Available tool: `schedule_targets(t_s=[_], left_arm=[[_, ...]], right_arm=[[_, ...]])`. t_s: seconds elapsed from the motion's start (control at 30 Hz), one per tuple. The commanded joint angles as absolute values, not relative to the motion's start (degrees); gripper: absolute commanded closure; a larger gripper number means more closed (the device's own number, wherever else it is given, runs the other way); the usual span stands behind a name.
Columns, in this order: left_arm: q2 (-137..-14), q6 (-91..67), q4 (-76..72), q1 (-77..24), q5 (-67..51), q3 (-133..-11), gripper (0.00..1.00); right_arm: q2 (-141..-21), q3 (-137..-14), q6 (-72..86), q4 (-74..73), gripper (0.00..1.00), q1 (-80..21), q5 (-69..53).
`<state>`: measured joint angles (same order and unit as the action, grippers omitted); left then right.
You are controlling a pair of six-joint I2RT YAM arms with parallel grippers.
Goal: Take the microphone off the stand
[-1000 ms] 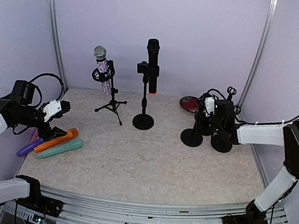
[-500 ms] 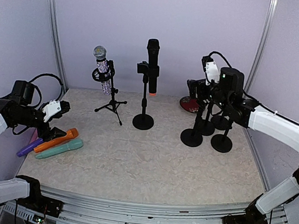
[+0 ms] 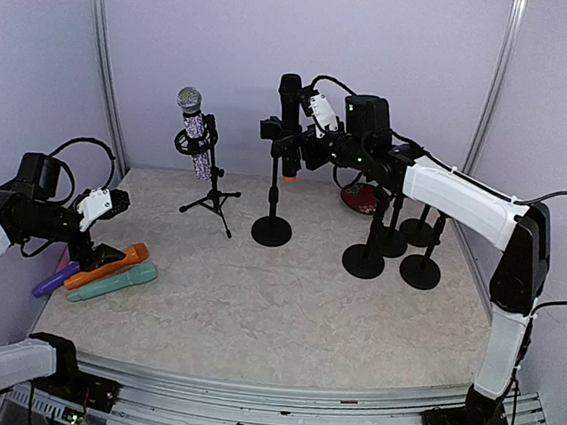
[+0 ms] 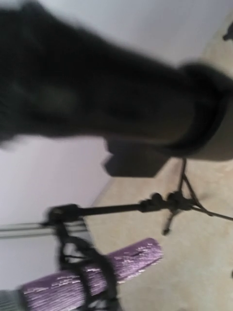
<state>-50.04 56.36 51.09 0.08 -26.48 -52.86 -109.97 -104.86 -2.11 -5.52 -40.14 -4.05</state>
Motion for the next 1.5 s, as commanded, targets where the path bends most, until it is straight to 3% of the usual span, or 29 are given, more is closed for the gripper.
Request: schedule_targets(t_s=[0.0, 0.5, 0.8, 0.93, 1.07, 1.4, 1.47], left_arm=[[-48.2, 54.8, 51.5, 0.6, -28.9, -53.2, 0.03], [-46.4, 51.7, 50.3, 0.8, -29.8, -53.7, 0.01], [-47.0, 52.5, 51.9, 0.7, -31.9, -55.2, 0.01], [-47.1, 52.9, 52.1, 0.7, -31.7, -55.5, 0.01], [-46.9, 53.0, 52.1, 0.7, -31.7, -55.5, 0.01], [-47.1, 51.5, 51.6, 0.6, -33.4, -56.0, 0.01], [-47.8, 50.0, 51.1, 0.5, -34.3, -56.6, 0.01]], right_arm=[[-114.7, -112.3, -1.9, -9.4, 0.02, -40.3, -6.8], [-121.5, -119.2, -2.1, -8.4, 0.19, -37.6, -6.4], [-124.2, -120.6, -0.6, -6.3, 0.38, -37.7, -9.2], [-124.1, -120.5, 0.0, -4.9, 0.51, -38.3, -9.2], [-122.0, -118.0, 0.2, -1.7, 0.79, -39.5, -6.6], [-112.5, -106.5, 1.5, 5.1, 1.0, -43.6, -7.0], [-109.6, -102.8, 2.1, 7.0, 1.0, -45.0, -7.5]])
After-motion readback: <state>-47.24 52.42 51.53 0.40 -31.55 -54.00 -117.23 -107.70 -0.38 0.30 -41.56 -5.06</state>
